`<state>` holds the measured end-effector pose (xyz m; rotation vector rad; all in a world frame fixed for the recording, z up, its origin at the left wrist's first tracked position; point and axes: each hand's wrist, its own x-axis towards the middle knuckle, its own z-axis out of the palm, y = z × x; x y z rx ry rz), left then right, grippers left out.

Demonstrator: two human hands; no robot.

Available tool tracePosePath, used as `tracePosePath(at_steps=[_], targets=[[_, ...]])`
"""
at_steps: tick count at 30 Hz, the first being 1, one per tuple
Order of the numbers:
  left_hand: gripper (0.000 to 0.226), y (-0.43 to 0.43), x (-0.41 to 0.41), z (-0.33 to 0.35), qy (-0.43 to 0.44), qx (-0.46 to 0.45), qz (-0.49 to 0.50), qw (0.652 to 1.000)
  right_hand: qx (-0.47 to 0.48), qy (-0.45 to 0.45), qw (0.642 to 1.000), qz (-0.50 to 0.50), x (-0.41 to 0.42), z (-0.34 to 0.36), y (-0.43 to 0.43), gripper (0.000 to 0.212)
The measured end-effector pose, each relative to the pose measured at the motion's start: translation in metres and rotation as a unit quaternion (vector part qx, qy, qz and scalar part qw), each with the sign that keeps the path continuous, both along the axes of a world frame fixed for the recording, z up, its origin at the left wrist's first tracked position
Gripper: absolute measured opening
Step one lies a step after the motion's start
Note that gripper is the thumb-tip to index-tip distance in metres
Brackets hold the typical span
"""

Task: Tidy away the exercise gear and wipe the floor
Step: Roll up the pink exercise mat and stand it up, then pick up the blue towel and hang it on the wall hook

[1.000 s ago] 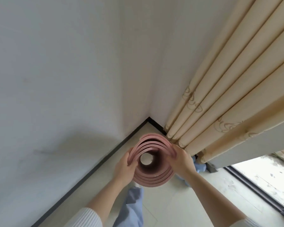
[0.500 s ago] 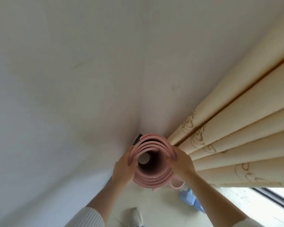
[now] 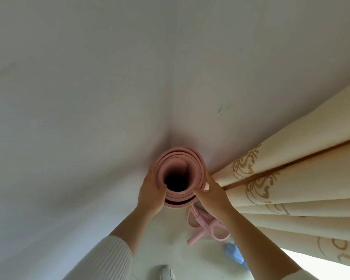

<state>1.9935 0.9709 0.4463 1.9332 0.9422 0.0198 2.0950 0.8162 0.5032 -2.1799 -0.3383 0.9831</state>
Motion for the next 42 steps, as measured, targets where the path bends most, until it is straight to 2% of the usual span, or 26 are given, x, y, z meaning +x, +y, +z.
tracePosePath(at_steps=[2,5,8,15,19,23,25,28,30,34,39,42], targets=[[0.054,-0.003,-0.004,-0.005,-0.009,-0.006,0.015,1.0,-0.005,-0.014,1.0,0.0,-0.003,0.002,0.004,0.035],[0.073,-0.011,-0.016,-0.005,0.0,-0.012,0.02,1.0,-0.01,0.011,1.0,0.0,-0.01,0.012,0.004,0.048],[0.079,-0.024,-0.031,0.009,0.012,-0.018,0.009,1.0,-0.024,0.006,1.0,0.018,-0.019,0.024,0.003,0.05],[0.066,-0.055,-0.079,0.049,0.098,-0.017,0.021,0.995,-0.049,-0.032,0.997,0.05,-0.051,0.039,-0.011,0.037],[0.058,-0.092,-0.13,0.083,0.113,0.016,0.049,0.992,-0.067,-0.041,0.991,0.112,-0.09,0.055,-0.037,0.047],[0.053,-0.151,-0.2,0.112,0.117,0.062,0.089,0.987,-0.058,0.01,0.987,0.15,-0.147,0.072,-0.087,0.04],[0.051,-0.192,-0.224,0.117,0.117,0.073,0.12,0.983,-0.072,0.005,0.978,0.195,-0.158,0.066,-0.12,0.041],[0.05,-0.272,-0.29,0.138,0.13,0.077,0.196,0.969,-0.057,-0.031,0.952,0.299,-0.206,0.085,-0.173,0.052],[0.051,-0.317,-0.331,0.151,0.143,0.077,0.24,0.957,-0.057,-0.07,0.918,0.387,-0.24,0.108,-0.199,0.055],[0.051,-0.385,-0.405,0.189,0.167,0.077,0.313,0.932,-0.059,-0.186,0.812,0.551,-0.308,0.153,-0.218,0.058],[0.051,-0.457,-0.521,0.229,0.21,0.079,0.415,0.882,0.003,-0.216,0.718,0.662,-0.437,0.196,-0.247,0.057],[0.052,-0.5,-0.599,0.244,0.229,0.069,0.466,0.852,0.021,-0.264,0.612,0.745,-0.529,0.207,-0.273,0.056]])
